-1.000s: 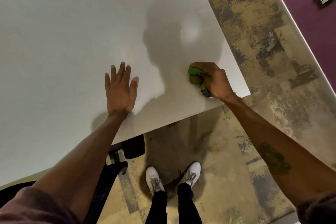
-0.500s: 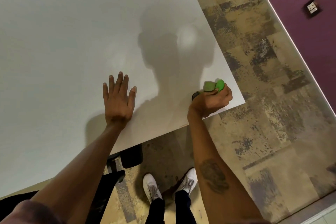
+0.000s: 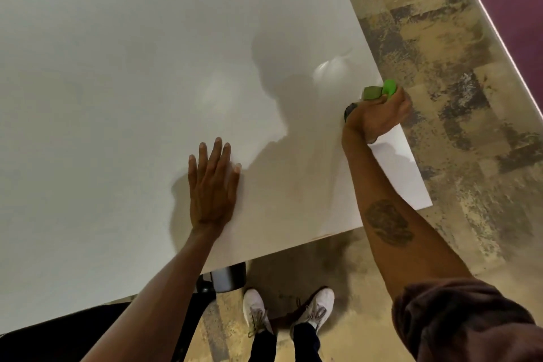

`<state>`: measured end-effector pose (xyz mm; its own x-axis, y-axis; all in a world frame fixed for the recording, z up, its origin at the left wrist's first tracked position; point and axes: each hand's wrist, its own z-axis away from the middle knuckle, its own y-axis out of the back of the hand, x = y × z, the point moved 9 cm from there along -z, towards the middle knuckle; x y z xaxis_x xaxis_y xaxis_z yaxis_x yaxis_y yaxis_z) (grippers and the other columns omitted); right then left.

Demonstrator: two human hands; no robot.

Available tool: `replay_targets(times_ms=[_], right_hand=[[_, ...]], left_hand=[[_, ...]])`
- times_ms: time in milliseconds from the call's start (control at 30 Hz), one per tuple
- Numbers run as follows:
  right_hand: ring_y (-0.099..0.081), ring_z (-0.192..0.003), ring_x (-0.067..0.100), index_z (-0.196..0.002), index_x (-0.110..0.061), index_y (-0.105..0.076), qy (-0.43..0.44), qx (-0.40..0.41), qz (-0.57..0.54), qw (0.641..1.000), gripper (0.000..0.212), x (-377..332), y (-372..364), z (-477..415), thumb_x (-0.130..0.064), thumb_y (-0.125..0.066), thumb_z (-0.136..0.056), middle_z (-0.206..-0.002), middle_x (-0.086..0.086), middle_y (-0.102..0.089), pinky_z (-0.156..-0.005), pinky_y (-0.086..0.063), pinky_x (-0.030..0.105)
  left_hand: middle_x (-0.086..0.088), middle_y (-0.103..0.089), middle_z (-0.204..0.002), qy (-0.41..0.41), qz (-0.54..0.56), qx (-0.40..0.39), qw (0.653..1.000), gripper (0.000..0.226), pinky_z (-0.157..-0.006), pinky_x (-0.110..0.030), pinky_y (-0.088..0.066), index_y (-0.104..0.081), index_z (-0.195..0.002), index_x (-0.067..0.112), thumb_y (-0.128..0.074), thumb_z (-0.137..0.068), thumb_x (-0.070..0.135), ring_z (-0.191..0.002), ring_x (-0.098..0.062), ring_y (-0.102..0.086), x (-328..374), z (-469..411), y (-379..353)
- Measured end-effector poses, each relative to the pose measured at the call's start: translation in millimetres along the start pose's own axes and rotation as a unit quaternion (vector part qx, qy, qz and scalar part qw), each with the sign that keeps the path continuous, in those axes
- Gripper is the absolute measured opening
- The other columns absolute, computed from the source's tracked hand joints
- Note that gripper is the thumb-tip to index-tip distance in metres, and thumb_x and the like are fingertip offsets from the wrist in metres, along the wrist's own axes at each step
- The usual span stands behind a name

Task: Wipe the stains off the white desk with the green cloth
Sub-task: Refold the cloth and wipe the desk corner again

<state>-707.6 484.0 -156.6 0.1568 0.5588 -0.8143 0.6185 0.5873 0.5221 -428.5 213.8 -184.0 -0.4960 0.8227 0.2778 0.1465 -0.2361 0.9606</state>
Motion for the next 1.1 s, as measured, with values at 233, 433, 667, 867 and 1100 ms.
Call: replay_targets(times_ms=[233, 433, 667, 867, 1100], right_hand=[[-0.055, -0.114, 0.024, -0.118, -0.007, -0.064, 0.086, -0.21, 0.014, 0.974, 0.037, -53.2, -78.9, -13.0, -0.005, -0.044, -0.086, -0.121, 0.009, -0.061, -0.094, -0.042, 0.028], [-0.058, -0.118, 0.022, -0.122, -0.012, -0.065, 0.179, -0.372, -0.011, 0.911, 0.039, -76.4, -110.3, 5.7, -0.005, -0.05, -0.087, -0.126, 0.004, -0.064, -0.101, -0.045, 0.026], [-0.059, -0.118, 0.022, -0.124, -0.015, -0.067, 0.291, -0.514, -0.034, 0.806, 0.035, -75.0, -93.2, 65.8, -0.007, -0.054, -0.092, -0.126, 0.005, -0.067, -0.104, -0.044, 0.025], [-0.063, -0.106, 0.007, -0.122, -0.005, -0.067, 0.3, -0.596, -0.081, 0.74, 0.032, -54.4, -34.3, 114.0, 0.002, -0.056, -0.093, -0.12, 0.006, -0.067, -0.093, -0.046, 0.008], [-0.057, -0.117, 0.015, -0.127, -0.012, -0.065, 0.295, -0.555, -0.056, 0.776, 0.033, -9.1, 34.1, 130.2, -0.004, -0.055, -0.097, -0.126, 0.007, -0.066, -0.101, -0.038, 0.006]], left_hand=[[-0.004, -0.021, -0.169, -0.006, -0.011, -0.004, 1.0, 0.054, -0.127, -0.053, -0.015, -0.03, -0.159, 0.015, -0.026, -0.109, 0.032, -0.158, -0.028, -0.011, 2.6, 1.9, -2.3], [-0.004, -0.024, -0.168, -0.003, 0.013, 0.0, 1.0, 0.051, -0.127, -0.053, -0.015, -0.033, -0.158, 0.015, -0.03, -0.11, 0.03, -0.158, -0.028, -0.012, 3.2, 2.0, -3.4], [-0.008, -0.031, -0.164, -0.019, 0.033, 0.029, 0.999, 0.049, -0.125, -0.056, -0.018, -0.039, -0.155, 0.011, -0.033, -0.11, 0.028, -0.156, -0.031, -0.019, 4.9, 5.6, -3.2], [0.0, -0.024, -0.168, 0.012, 0.068, -0.005, 0.998, 0.053, -0.128, -0.05, -0.007, -0.033, -0.158, 0.018, -0.026, -0.109, 0.036, -0.159, -0.024, -0.008, 0.8, 5.9, -5.4], [-0.001, -0.021, -0.169, 0.02, 0.066, -0.02, 0.997, 0.055, -0.129, -0.05, -0.005, -0.03, -0.159, 0.016, -0.019, -0.11, 0.038, -0.159, -0.025, -0.005, 5.3, 10.0, 1.3]])
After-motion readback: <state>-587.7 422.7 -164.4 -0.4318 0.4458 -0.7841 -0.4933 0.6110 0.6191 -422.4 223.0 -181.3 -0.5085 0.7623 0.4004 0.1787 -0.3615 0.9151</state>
